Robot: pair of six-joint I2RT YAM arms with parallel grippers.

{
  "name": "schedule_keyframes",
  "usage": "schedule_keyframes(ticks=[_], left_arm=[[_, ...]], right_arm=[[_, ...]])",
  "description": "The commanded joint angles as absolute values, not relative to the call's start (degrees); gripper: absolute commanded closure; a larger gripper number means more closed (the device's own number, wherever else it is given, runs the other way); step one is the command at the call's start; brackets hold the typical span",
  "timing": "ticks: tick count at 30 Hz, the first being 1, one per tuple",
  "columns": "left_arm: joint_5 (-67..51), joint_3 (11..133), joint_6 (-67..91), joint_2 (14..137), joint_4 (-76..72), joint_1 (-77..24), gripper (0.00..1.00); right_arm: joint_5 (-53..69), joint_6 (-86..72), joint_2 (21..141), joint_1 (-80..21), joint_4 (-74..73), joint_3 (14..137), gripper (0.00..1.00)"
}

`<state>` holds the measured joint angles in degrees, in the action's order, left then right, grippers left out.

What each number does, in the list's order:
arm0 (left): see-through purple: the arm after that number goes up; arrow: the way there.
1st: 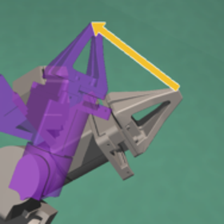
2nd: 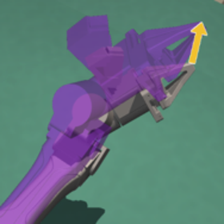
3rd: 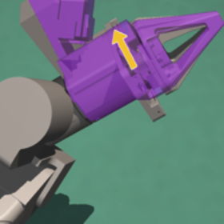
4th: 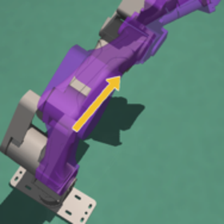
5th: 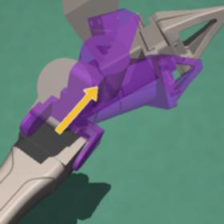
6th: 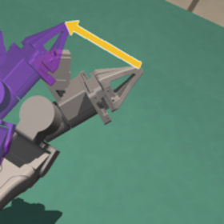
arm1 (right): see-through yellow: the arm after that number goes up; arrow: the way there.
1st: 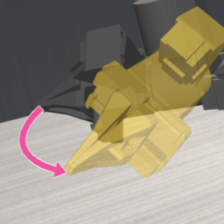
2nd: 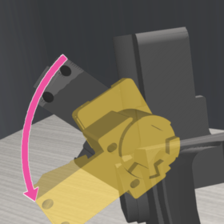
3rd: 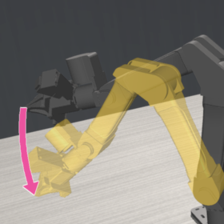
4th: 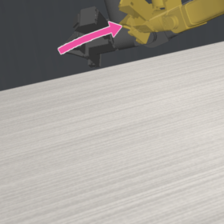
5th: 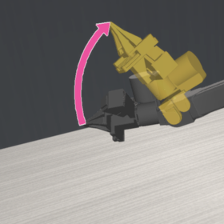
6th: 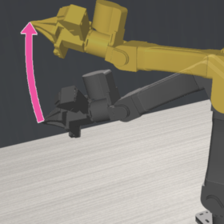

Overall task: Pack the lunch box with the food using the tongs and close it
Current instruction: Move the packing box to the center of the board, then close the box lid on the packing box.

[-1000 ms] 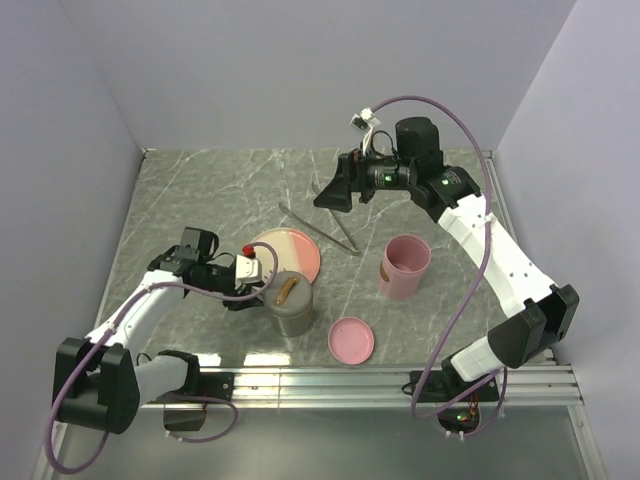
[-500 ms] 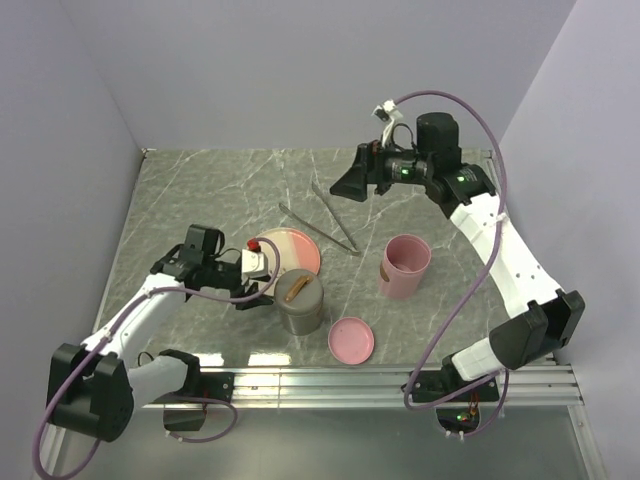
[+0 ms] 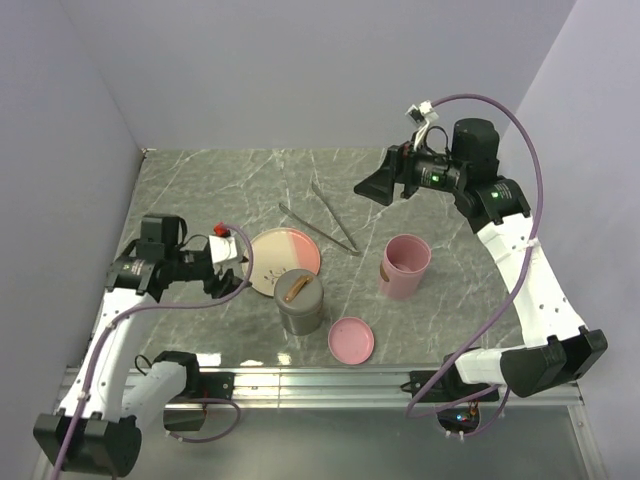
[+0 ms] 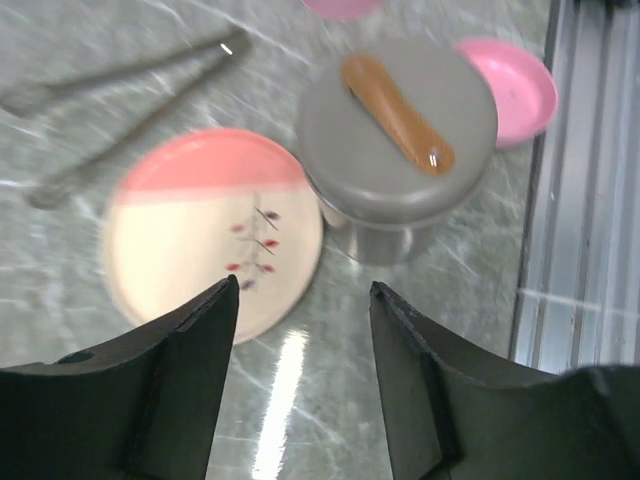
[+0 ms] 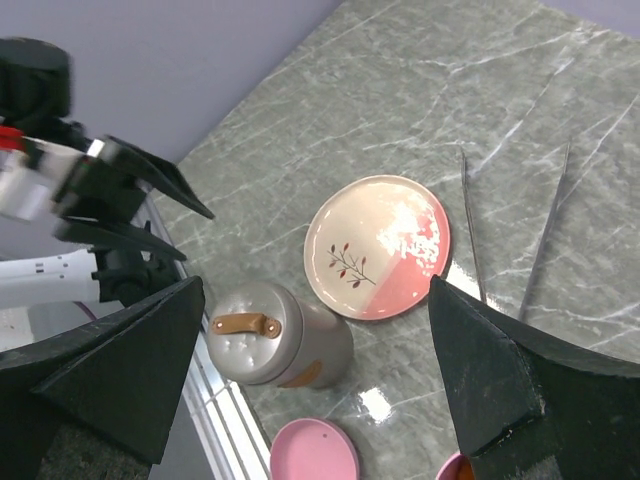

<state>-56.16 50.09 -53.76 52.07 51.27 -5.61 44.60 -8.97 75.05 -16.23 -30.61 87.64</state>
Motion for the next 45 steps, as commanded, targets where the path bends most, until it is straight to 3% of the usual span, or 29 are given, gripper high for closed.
schedule_keyframes(ticks=[1,6,13,17,30,45], left_arm=[[-55.2,56.4,-44.6,50.2,51.2,-5.7,0.40],[-48.2,62.1,-31.0,52.2,49.6,-13.4,0.46],[-25.6,64.6,-16.8,52.7,48.1,-32.6,0.43],[-21.6,64.4,-15.7,55.6,48.9,-34.4,0.40],[-14.1,70.4,-15.6,63.2,46.8,-44.2,0.38],[-13.3,64.8,-16.2,66.0,44.9,-49.6,0.38]], right_arm=[[47.2,-10.4,73.2,-13.7,-28.8,86.5,0.00],[48.2,-11.7,74.0,-12.7,-28.1,86.4,0.00],[48.4,-12.1,73.8,-12.4,-27.4,85.7,0.00],[48.3,-12.2,74.2,-12.4,-27.6,85.9,0.00],[48.3,-12.5,74.3,-11.6,-27.4,85.3,0.00],[48.5,-12.9,75.9,-11.4,-27.1,85.5,0.00]])
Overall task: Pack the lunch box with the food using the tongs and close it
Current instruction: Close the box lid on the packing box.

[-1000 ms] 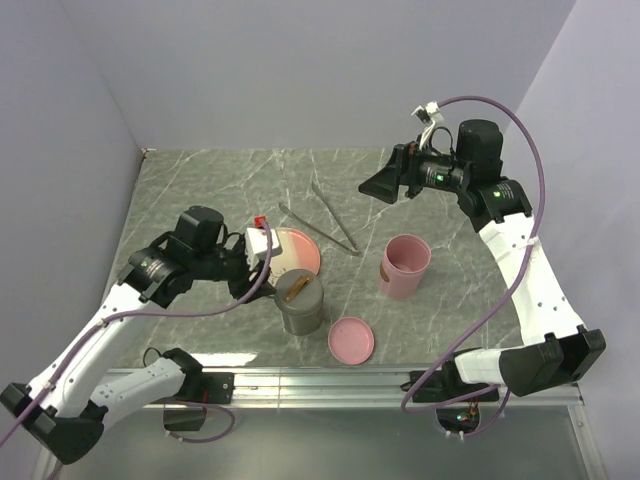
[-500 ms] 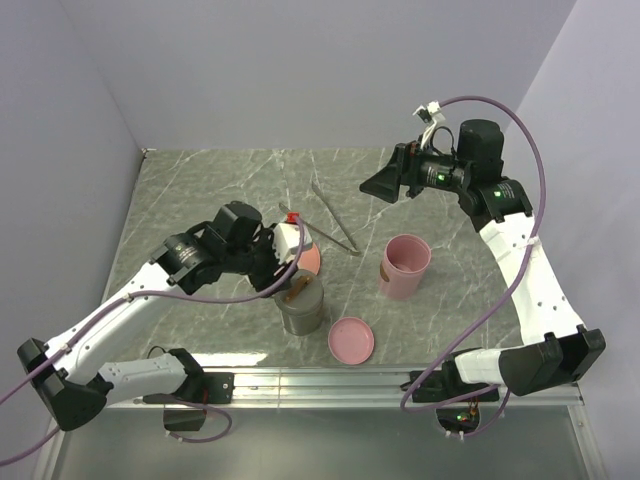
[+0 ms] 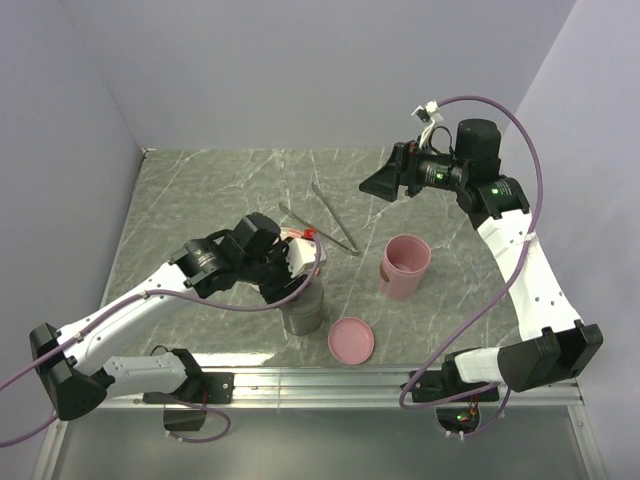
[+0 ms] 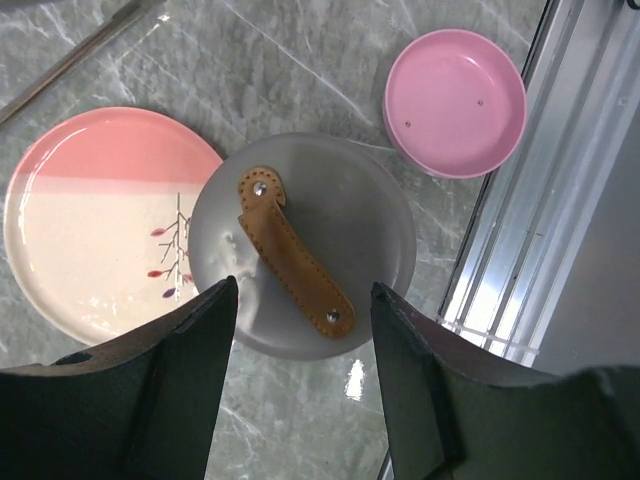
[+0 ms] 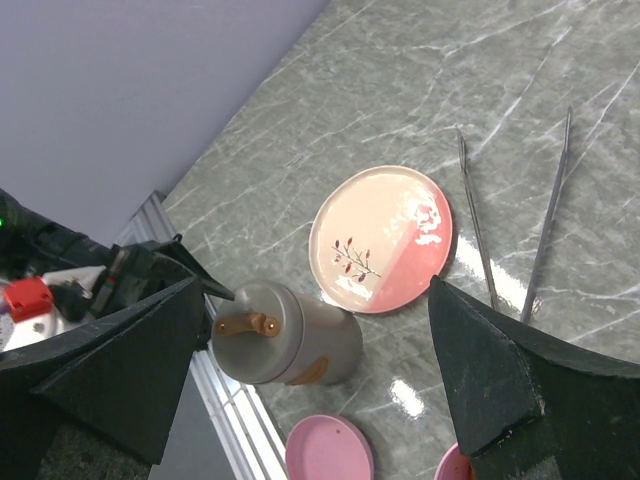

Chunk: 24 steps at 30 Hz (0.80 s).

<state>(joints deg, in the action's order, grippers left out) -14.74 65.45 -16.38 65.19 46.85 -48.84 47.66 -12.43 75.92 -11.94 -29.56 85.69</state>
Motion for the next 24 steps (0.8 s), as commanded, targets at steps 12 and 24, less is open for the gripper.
schedule_keyframes(ticks=[12,24], left_arm=[[-14.6,60.1,-15.8,68.6,44.0,-50.4,0.40],[-11.5,70.3,-20.6,68.8,49.0,-50.3,0.33]], right_arm=[[48.6,-13.1,76.2,-11.3,-27.2,85.9,0.00],[48.7,-12.8,75.8,-11.3,-27.4,86.1,0.00]])
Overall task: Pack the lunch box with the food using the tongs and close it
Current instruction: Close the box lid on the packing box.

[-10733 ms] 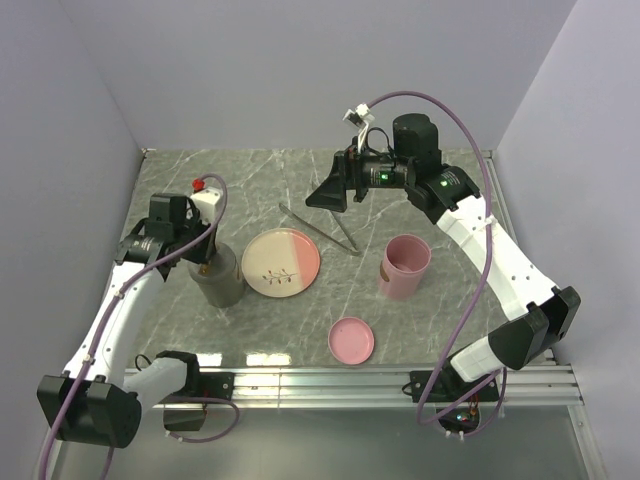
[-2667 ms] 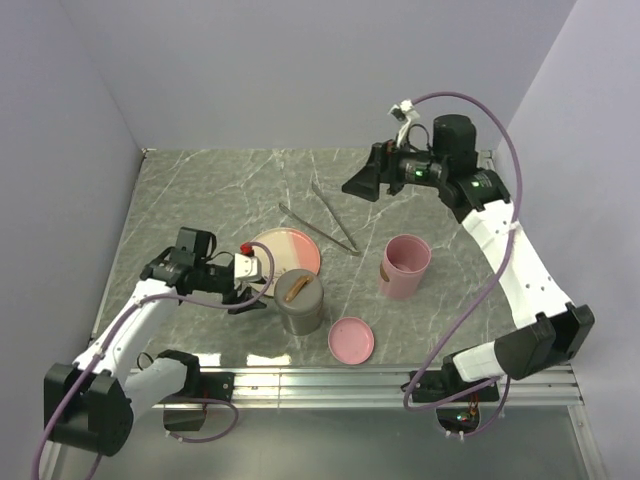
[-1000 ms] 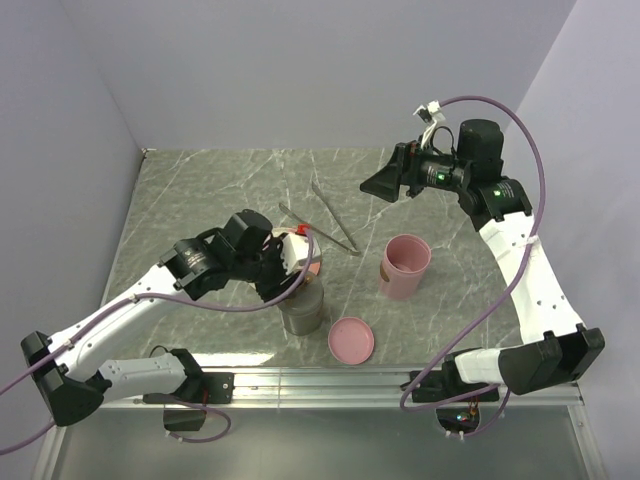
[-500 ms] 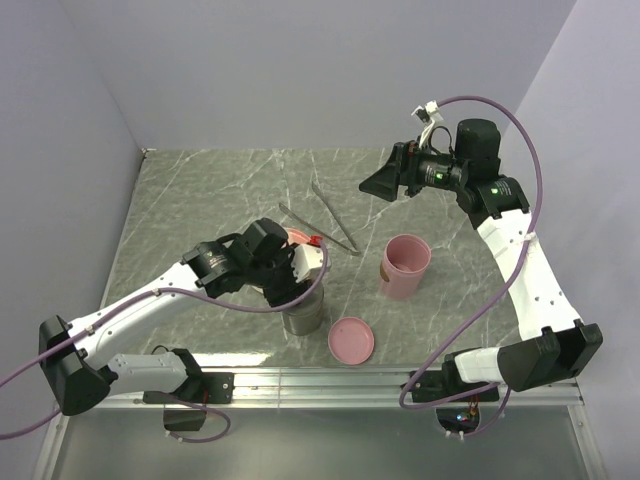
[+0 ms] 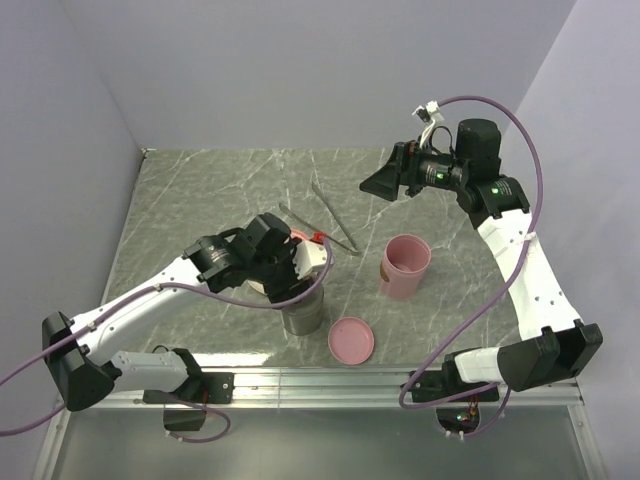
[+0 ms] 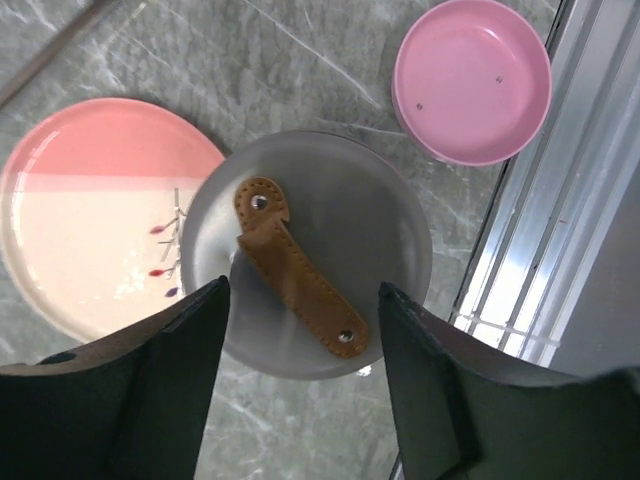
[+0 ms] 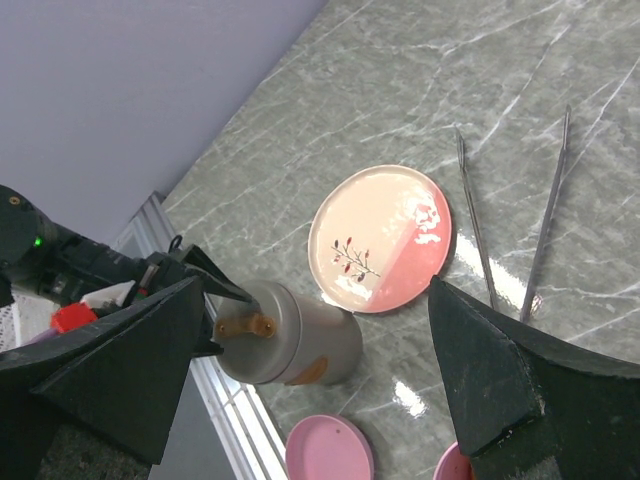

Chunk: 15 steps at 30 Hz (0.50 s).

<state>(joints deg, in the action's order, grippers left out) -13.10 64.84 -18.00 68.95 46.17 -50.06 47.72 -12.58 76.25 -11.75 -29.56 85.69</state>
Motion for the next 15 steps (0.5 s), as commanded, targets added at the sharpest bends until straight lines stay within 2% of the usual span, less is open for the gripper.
schedule_keyframes(ticks=[1,8,12,15], left_arm=[[-11.7,71.2,-21.6,68.6,49.5,-50.3,0.31],[-13.3,76.2,-27.1,66.6,48.9,-50.3,0.25],[-22.5,74.2,-36.5,63.8,46.5,-50.4,0.22],[-30.4,71.6,-44.2,62.8,43.8,-51.1,0.22]], right_arm=[[48.8,-12.8,75.8,-11.3,-27.6,86.3,0.00],[48.9,-12.7,75.8,-10.9,-27.6,87.6,0.00],[49.1,-12.9,77.5,-8.6,-29.1,92.4,0.00],[51.6,-16.8,77.8,-3.4,-25.3,94.0,0.00]])
